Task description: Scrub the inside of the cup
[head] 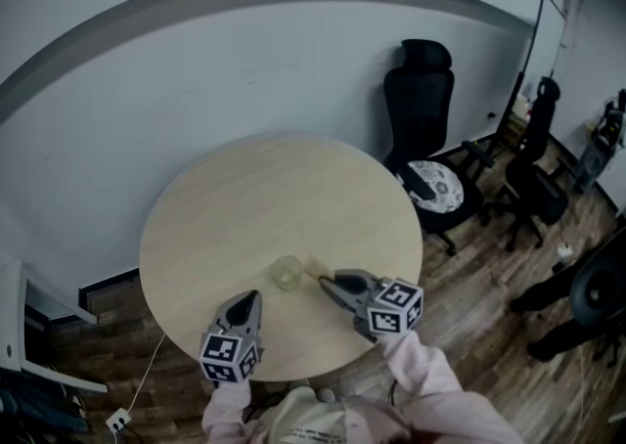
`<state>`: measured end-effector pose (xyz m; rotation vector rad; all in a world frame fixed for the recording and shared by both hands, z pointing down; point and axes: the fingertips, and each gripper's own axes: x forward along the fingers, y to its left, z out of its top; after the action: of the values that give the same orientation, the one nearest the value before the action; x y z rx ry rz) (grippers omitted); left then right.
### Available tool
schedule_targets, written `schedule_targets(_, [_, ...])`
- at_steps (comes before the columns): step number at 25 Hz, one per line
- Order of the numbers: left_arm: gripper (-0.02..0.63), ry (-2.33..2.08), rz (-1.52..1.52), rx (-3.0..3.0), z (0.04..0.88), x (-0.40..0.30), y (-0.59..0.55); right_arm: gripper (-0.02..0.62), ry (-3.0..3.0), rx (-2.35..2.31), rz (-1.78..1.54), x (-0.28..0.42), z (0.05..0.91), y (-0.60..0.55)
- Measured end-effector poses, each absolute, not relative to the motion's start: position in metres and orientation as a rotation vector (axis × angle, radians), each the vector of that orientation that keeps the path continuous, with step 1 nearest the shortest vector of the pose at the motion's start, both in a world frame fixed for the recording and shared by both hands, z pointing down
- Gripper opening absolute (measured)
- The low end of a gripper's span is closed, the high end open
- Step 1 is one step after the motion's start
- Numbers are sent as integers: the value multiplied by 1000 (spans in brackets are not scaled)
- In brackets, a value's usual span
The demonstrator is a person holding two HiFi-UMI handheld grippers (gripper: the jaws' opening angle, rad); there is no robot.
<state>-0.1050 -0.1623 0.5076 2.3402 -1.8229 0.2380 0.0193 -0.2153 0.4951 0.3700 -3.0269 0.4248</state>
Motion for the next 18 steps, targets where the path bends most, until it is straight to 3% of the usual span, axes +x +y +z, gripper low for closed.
schedule_targets(18, [0,-1862,171,2391,479,-105,-134,26,-3164,500,322,56,471,-203])
